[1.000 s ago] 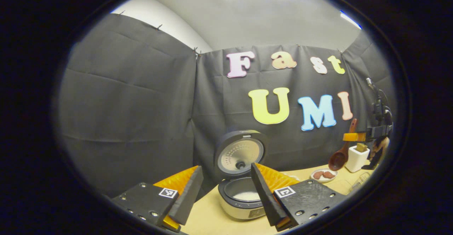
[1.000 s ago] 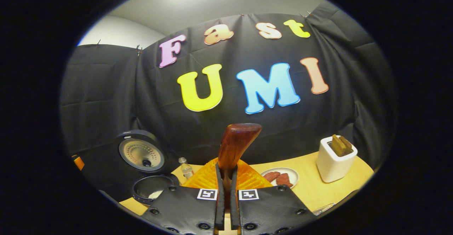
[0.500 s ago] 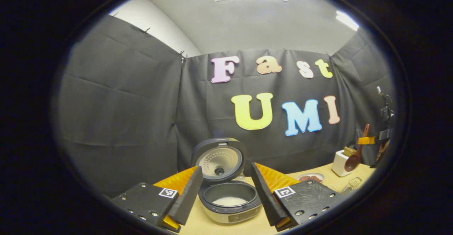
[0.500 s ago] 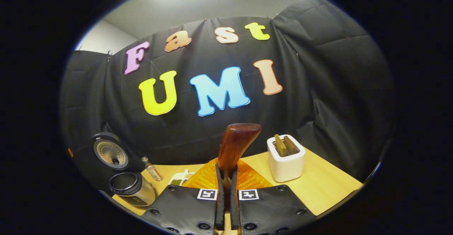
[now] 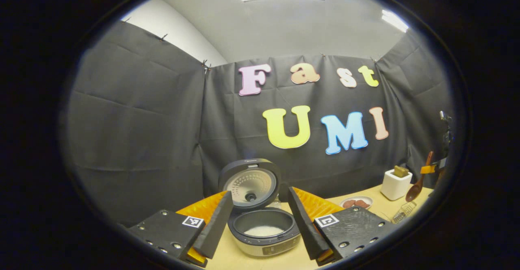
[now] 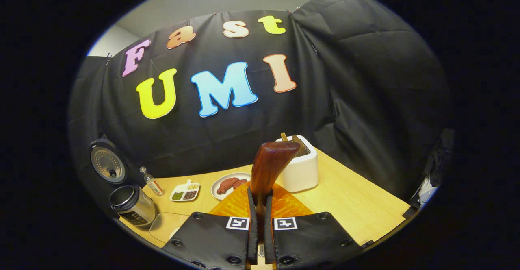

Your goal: Close the left gripper, press the button to open the rice cooker; take a wooden spoon from the chopstick holder with the right hand, scoop a spoonful of rice and pour it into the rice cooker, then put the wooden spoon back into the chopstick holder.

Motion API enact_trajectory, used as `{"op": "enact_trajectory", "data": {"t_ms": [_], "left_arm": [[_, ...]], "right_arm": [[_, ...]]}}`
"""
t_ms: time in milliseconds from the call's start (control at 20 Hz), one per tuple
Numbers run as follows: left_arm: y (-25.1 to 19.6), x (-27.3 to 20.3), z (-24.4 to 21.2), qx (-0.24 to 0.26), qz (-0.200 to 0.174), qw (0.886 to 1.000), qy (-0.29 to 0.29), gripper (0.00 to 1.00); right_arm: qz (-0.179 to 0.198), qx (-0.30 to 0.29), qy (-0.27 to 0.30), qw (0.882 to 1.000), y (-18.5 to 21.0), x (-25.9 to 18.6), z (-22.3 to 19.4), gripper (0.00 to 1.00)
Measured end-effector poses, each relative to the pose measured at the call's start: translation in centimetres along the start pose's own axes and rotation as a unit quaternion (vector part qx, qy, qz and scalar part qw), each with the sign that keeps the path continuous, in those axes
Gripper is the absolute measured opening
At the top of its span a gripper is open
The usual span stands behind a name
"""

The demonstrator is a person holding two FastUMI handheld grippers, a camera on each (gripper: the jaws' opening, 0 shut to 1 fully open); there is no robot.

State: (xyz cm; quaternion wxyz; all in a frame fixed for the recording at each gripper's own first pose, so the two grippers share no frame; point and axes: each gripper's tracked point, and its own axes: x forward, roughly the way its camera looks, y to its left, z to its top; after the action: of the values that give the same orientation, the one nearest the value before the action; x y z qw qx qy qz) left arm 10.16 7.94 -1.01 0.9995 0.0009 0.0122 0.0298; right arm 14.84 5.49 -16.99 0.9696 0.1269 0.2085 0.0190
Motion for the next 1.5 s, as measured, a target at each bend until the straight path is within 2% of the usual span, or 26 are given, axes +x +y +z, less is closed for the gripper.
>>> {"op": "enact_trajectory", "data": {"t_ms": [100,350,500,550,600,750,800,950,1000,1050,1250,1350,1500], "left_arm": [[0.5,-0.1,-0.1,0.004,0.004,1.0,0.001,0.83],[1.7,-0.7,-0.8,0.015,0.017,1.0,0.008,0.82],[2.9,-0.9,-0.9,0.022,0.028,0.999,0.012,0.83],[3.1,-1.0,-0.8,0.022,0.032,0.999,0.012,0.83],[3.4,-1.0,-0.8,0.021,0.035,0.999,0.012,0.82],[4.0,-1.1,-0.8,0.019,0.041,0.999,0.011,0.83],[4.0,-1.1,-0.8,0.02,0.04,0.999,0.012,0.82],[3.7,-0.8,-1.0,0.022,0.039,0.999,0.013,0.82],[3.6,-0.6,-1.0,0.021,0.037,0.999,0.013,0.82],[3.3,-0.3,-1.0,0.019,0.035,0.999,0.014,0.82],[2.1,1.4,-0.9,0.003,0.022,1.0,0.012,0.83],[1.4,2.6,-0.6,0.001,0.014,1.0,0.013,0.83],[0.7,5.0,-0.1,-0.002,0.005,1.0,0.013,0.83]], "right_arm": [[-0.01,-0.002,0.011,1.0,-0.8,-0.1,-1.6,0.05],[-0.024,-0.002,0.045,0.999,-2.1,0.8,-5.4,0.08],[-0.026,0.009,0.064,0.998,-1.9,1.4,-7.5,0.1],[-0.025,0.01,0.069,0.997,-1.9,1.6,-8.2,0.07],[-0.023,0.01,0.073,0.997,-1.8,1.6,-8.6,0.1],[-0.022,0.008,0.081,0.996,-1.8,1.7,-9.6,0.13],[-0.021,0.006,0.086,0.996,-1.9,1.7,-10.2,0.09],[-0.019,-0.003,0.08,0.997,-2.1,1.3,-9.8,0.24],[-0.024,-0.01,0.076,0.997,-2.6,1.1,-9.5,0.33],[-0.026,-0.015,0.073,0.997,-3.0,0.9,-9.2,0.33],[-0.053,-0.043,0.057,0.996,-4.8,-1.0,-7.7,1.0],[-0.065,-0.058,0.045,0.995,-5.6,-1.7,-6.9,0.98],[-0.096,-0.099,-0.001,0.99,-7.0,-3.3,-3.6,0.98]]}}
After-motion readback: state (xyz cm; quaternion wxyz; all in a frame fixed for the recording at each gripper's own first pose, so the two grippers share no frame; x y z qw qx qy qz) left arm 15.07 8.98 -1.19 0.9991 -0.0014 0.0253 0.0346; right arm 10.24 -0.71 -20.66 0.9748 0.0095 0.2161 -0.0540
